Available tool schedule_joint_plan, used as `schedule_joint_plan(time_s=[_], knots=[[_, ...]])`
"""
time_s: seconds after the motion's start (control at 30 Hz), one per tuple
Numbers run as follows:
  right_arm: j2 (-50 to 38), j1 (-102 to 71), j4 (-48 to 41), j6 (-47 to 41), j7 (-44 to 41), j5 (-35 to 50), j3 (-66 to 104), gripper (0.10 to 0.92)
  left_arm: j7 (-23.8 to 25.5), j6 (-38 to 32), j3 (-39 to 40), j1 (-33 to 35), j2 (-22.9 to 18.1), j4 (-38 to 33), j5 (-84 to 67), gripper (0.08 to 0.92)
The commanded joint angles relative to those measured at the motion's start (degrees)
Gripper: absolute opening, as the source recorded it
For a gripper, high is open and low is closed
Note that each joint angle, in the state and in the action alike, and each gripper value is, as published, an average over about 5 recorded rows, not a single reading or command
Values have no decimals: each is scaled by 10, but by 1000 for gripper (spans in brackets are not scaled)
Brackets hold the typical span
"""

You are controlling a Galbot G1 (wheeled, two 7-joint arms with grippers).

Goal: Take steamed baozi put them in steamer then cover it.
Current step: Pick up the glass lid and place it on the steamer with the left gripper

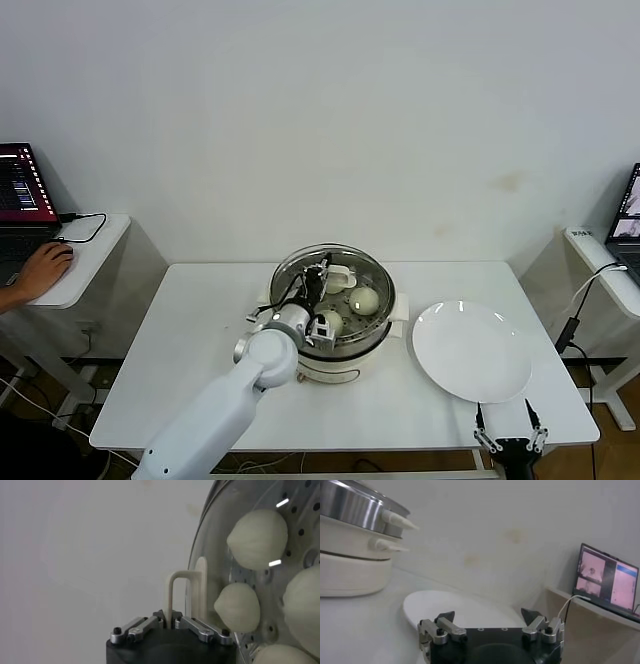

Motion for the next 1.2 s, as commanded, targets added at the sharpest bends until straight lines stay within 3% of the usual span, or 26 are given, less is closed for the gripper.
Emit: schedule_joint_plan(time_s=[0.03, 0.83, 1.2], knots=[[1, 0, -1, 1, 0, -2, -1, 823, 7, 1, 3, 5, 0, -12, -8, 149], [4, 1, -6, 3, 0, -9, -7, 823, 6, -1, -7, -8, 17, -31, -40, 149], [3, 0, -6, 4, 0, -9, -7, 822, -2, -8, -5, -2, 6, -17, -27, 149]])
